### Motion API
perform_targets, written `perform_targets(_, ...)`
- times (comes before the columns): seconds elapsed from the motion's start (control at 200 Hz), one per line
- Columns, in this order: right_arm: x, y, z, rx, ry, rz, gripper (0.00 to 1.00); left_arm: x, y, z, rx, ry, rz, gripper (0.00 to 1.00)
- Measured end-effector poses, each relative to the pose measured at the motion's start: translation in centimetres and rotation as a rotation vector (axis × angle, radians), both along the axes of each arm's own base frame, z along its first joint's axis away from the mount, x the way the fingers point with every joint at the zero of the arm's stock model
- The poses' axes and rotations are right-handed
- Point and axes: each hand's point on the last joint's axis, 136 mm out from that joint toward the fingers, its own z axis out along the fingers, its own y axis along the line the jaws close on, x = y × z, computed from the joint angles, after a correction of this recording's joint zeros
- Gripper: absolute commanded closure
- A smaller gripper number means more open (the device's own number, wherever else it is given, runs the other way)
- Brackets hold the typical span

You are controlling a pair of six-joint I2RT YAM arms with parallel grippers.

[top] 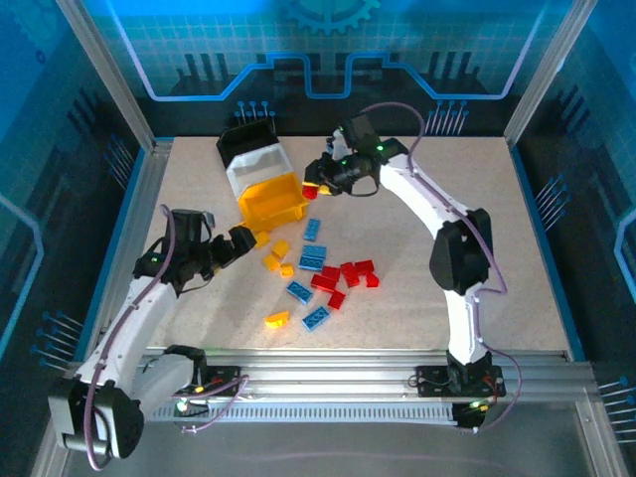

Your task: Sort the legos into containers by color

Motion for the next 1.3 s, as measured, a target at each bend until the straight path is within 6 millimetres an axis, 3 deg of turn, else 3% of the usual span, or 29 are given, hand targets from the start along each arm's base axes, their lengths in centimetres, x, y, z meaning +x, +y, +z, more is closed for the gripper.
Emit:
perform_targets(0.255,2.4,4.8,-2.9,0.011,0.01,0.041,0.65,1.6,1.4,-0.3,0.013,0.029,0.055,0.01)
perform_targets(0.495,1.8,4.7,-3.7,-0.007,0.045,0.057,0.65,7.9,1.9,-2.7,0.003,0.095,0.068,0.01)
perform_targets(0.66,0.0,2.1,-3.0,-0.032,0.072,0.044,0.65,11.0,1.6,-4.6,-0.012,0.112,0.056,0.01)
perform_targets(0.85,-1.3,-2.4,0.6,-0.023,0.032,0.0,0.65,14.1,1.3,-7.5,-0.006,0.148,0.035,0.01)
perform_targets(0.971,-2.5,-5.0,2.5,-0.019,0.001,-0.023,0.65,16.5,0.3,-8.1,0.003,0.137,0.003,0.01)
perform_targets(1.136,-4.6,-7.7,2.9,-0.025,0.003,-0.051,0.65,18.5,-2.8,-8.2,0.015,0.113,-0.064,0.01)
perform_targets(1.301,-5.6,-9.7,1.7,-0.039,0.037,-0.082,0.65,19.2,-7.8,-8.4,0.014,0.1,-0.156,0.01)
